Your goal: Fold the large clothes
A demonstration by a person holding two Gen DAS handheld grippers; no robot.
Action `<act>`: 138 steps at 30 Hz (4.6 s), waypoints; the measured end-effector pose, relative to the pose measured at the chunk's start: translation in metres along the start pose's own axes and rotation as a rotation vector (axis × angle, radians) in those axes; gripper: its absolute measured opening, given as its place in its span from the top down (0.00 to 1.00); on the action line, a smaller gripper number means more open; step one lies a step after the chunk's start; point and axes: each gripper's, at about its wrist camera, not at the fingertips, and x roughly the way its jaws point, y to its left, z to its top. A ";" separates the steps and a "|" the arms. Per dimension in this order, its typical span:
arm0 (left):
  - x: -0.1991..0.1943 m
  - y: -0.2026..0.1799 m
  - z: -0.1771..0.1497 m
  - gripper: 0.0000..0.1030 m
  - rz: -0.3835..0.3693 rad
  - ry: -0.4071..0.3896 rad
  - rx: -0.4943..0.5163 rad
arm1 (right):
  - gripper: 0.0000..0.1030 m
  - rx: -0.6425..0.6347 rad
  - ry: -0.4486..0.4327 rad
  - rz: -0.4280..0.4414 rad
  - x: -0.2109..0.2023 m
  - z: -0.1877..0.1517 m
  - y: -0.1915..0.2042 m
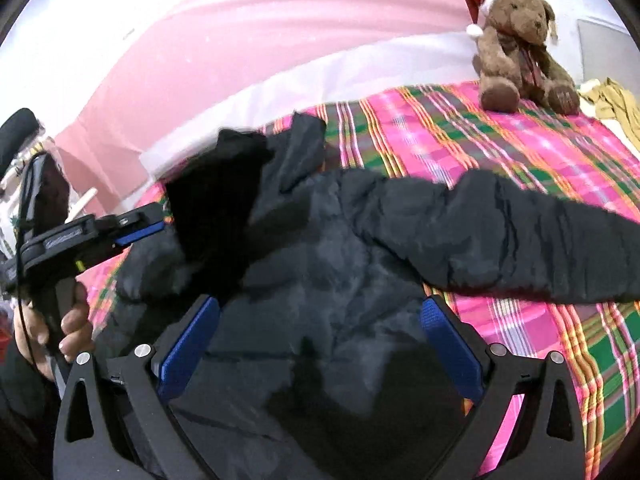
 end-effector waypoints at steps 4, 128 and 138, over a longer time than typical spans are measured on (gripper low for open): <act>-0.041 0.024 0.010 0.66 0.077 -0.079 -0.007 | 0.14 -0.059 -0.043 -0.041 0.000 0.015 0.020; -0.072 0.056 -0.047 0.61 0.385 -0.093 -0.062 | 0.90 0.069 -0.179 0.106 -0.042 0.103 0.040; -0.114 0.105 -0.063 0.61 0.449 -0.137 -0.150 | 0.84 -0.035 0.130 0.124 0.122 0.038 0.106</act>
